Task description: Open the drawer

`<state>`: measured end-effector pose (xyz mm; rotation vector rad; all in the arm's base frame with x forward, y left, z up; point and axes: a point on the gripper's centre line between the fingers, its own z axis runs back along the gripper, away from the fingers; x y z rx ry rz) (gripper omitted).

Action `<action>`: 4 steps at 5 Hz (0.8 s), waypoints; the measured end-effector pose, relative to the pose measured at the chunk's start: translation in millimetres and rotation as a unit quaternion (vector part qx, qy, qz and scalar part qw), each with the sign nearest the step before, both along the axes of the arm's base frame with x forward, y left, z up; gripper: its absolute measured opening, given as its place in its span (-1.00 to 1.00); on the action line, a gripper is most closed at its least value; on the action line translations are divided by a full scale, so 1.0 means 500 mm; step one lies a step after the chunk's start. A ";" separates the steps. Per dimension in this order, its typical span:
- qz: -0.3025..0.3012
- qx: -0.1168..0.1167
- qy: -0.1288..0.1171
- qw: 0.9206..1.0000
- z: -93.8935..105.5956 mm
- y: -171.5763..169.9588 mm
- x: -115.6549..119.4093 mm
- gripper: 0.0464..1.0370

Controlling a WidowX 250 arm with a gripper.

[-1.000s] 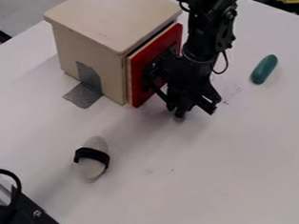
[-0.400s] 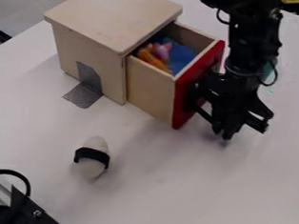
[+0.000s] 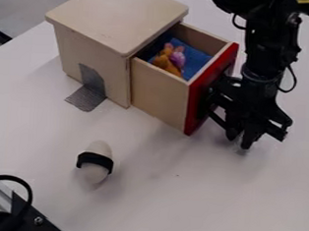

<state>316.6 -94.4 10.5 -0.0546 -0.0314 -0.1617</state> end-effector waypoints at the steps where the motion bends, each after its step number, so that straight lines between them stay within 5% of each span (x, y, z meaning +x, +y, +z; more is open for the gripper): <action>1: 0.026 -0.006 -0.002 1.000 -0.003 0.008 0.003 0.40; 2: 0.060 -0.019 -0.004 0.998 0.020 0.030 0.002 0.89; 4: 0.076 -0.019 -0.038 0.996 0.120 0.076 0.000 0.93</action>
